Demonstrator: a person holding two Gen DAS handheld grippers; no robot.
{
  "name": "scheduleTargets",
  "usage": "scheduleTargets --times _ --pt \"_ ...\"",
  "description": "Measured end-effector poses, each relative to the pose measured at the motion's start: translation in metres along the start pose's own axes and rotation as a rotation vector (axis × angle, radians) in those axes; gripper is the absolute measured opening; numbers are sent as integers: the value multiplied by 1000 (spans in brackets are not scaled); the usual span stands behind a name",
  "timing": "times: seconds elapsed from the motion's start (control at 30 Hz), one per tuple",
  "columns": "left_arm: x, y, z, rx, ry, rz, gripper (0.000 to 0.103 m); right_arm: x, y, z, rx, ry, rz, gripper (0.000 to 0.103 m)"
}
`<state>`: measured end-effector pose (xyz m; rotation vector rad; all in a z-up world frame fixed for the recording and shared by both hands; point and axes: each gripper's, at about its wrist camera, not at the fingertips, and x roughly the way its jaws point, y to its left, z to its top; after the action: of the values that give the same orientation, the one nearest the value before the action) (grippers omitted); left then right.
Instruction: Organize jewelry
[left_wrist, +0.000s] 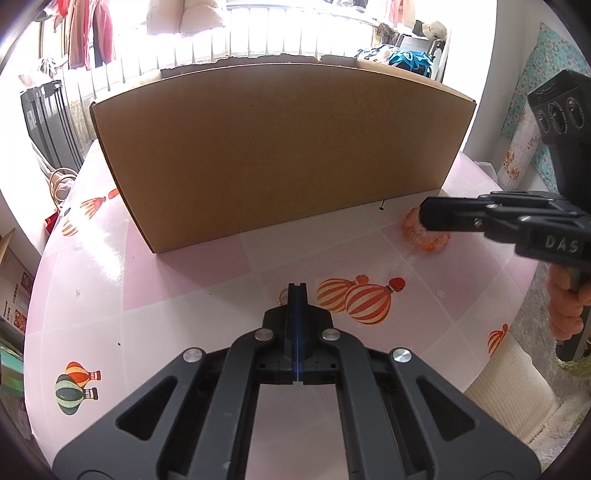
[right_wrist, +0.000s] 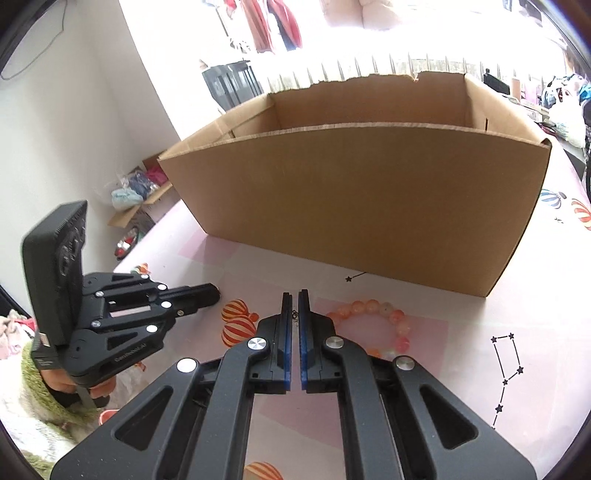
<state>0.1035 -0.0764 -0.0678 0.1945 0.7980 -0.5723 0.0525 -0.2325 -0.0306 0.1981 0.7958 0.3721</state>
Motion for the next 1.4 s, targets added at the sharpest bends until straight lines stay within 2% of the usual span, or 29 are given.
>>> scheduleTargets --times 0.23,0.8,1.4 --pt "0 0 1 -11 7 6 0 -8 -4 3 33 -25 24 4" --pt "-13 0 9 -30 13 37 0 -18 -2 7 15 -52 14 4" --pt "-44 -7 15 -6 -32 82 0 -35 4 16 -18 -100 11 4"
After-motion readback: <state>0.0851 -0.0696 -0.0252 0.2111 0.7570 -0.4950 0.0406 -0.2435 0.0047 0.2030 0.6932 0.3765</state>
